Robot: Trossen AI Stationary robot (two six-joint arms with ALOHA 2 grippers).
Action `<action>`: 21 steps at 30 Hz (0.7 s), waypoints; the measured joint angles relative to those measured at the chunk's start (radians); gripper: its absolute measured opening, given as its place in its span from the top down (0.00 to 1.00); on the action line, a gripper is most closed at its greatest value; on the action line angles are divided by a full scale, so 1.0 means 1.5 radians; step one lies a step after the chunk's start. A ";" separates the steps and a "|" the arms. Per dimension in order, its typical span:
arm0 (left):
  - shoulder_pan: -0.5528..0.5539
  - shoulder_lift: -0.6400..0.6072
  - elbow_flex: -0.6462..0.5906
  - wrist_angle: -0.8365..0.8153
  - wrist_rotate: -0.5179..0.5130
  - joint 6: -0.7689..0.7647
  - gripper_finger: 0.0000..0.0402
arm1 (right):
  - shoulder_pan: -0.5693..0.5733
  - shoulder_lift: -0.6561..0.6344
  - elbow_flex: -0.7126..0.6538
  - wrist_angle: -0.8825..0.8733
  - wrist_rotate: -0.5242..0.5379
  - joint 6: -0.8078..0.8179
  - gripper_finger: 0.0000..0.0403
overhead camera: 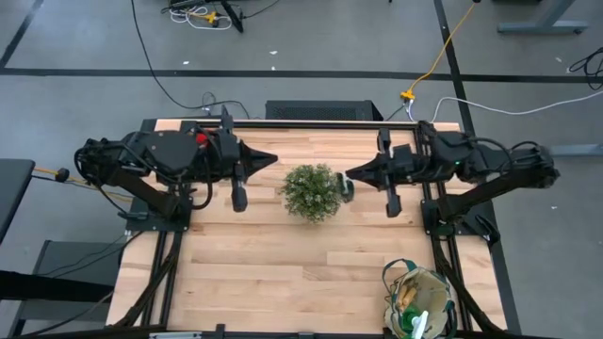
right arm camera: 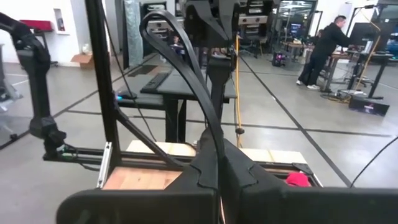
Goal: Pick & Place Garden tools in Gardening bag
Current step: Put the green shear scissors into the white gardening bag
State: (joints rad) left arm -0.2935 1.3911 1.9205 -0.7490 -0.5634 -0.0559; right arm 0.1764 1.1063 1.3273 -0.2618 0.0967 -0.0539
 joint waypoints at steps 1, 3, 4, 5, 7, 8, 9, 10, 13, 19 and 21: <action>0.000 0.000 0.000 0.005 0.000 0.000 0.98 | 0.003 -0.007 0.000 -0.007 0.000 0.000 1.00; 0.000 0.000 0.000 0.006 -0.001 0.000 0.98 | 0.008 -0.019 0.000 -0.012 0.000 0.004 1.00; 0.000 0.000 0.000 0.006 -0.001 0.000 0.98 | 0.010 -0.024 0.000 -0.018 0.000 0.006 1.00; 0.000 0.000 0.000 0.006 0.000 0.000 0.99 | 0.012 -0.030 0.000 -0.023 0.000 0.006 1.00; 0.000 0.000 0.000 0.009 0.000 0.000 0.99 | 0.019 -0.040 0.000 -0.030 0.000 0.006 1.00; 0.000 0.000 0.000 0.010 0.000 0.000 0.99 | 0.023 -0.044 0.000 -0.033 0.000 0.006 1.00; 0.000 0.000 0.000 0.010 -0.001 0.000 0.98 | 0.027 -0.048 0.000 -0.036 0.000 0.007 1.00; 0.000 0.000 0.000 0.011 0.000 0.000 0.98 | 0.032 -0.053 0.000 -0.039 0.000 0.007 1.00; 0.000 0.000 0.000 0.013 0.000 0.000 0.99 | 0.044 -0.067 0.000 -0.065 0.000 0.007 1.00; -0.001 0.000 0.000 0.014 0.000 -0.004 0.99 | 0.072 -0.098 0.000 -0.119 -0.020 0.025 1.00; -0.001 0.000 0.000 0.014 0.000 -0.004 0.99 | 0.082 -0.109 0.000 -0.128 -0.025 0.030 1.00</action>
State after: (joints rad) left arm -0.2947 1.3914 1.9202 -0.7273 -0.5632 -0.0624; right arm 0.3001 0.9431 1.3274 -0.4538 0.0589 -0.0082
